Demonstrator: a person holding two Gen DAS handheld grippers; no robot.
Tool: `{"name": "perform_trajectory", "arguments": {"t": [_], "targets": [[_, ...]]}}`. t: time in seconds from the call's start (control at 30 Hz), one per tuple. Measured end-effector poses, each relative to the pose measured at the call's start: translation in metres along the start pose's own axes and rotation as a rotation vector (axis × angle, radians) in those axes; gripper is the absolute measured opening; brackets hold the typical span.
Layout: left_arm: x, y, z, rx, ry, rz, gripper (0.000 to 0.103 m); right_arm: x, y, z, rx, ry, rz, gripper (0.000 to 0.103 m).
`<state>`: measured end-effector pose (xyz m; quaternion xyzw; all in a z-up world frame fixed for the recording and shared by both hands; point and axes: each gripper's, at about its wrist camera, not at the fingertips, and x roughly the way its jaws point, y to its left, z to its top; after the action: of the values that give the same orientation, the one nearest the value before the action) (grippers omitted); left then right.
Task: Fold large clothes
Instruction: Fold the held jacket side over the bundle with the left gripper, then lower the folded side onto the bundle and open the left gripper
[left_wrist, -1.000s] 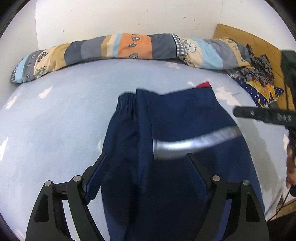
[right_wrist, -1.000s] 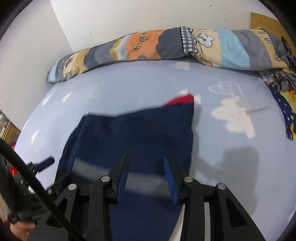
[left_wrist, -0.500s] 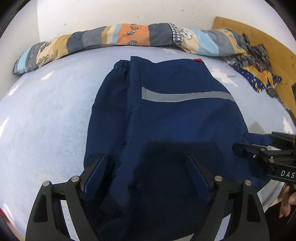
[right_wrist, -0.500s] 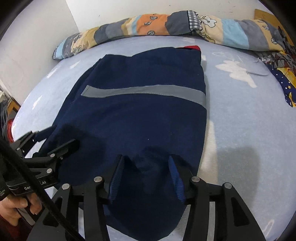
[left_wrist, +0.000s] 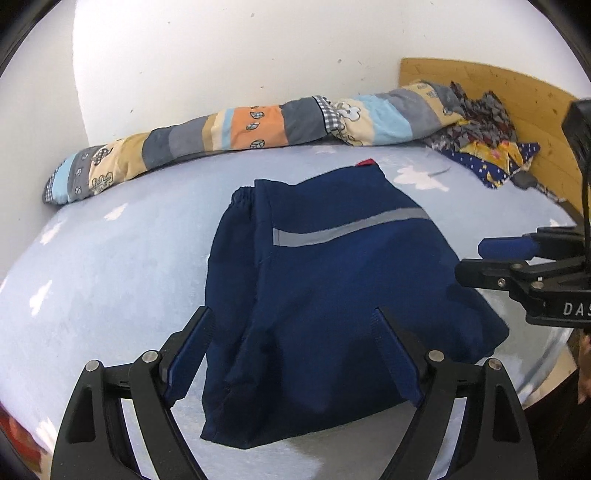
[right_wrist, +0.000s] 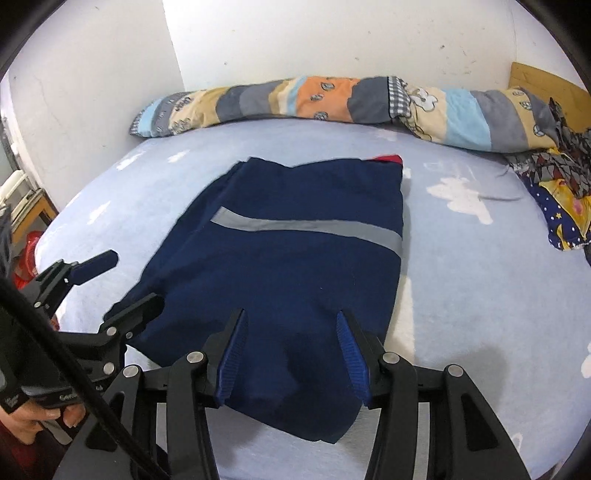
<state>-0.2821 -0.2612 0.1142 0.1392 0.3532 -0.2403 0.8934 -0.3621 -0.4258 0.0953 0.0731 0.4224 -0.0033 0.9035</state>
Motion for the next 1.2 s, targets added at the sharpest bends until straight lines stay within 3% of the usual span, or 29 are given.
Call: {"name": "perform_trajectory", "arguments": {"t": [0.3, 0.53, 0.67, 0.87, 1.03, 1.2], "targets": [[0.040, -0.017, -0.006, 0.059, 0.106, 0.022, 0.085, 0.025, -0.006, -0.007, 0.055, 0.075, 0.032, 0.055], [0.045, -0.021, -0.005, 0.048, 0.111, 0.015, 0.088, 0.027, -0.016, -0.006, 0.138, 0.071, 0.087, 0.060], [0.046, -0.020, -0.007, 0.045, 0.112, 0.018, 0.091, 0.034, -0.010, -0.010, 0.111, 0.101, 0.060, 0.066], [0.049, -0.014, -0.007, 0.021, 0.122, 0.012, 0.096, 0.038, -0.010, -0.015, 0.089, 0.114, 0.030, 0.067], [0.036, -0.014, -0.004, 0.018, 0.081, 0.026, 0.096, 0.021, -0.012, -0.017, 0.099, 0.049, 0.034, 0.067], [0.000, -0.011, 0.002, -0.040, -0.024, 0.024, 0.097, 0.002, -0.017, -0.023, 0.125, -0.025, -0.005, 0.070]]}}
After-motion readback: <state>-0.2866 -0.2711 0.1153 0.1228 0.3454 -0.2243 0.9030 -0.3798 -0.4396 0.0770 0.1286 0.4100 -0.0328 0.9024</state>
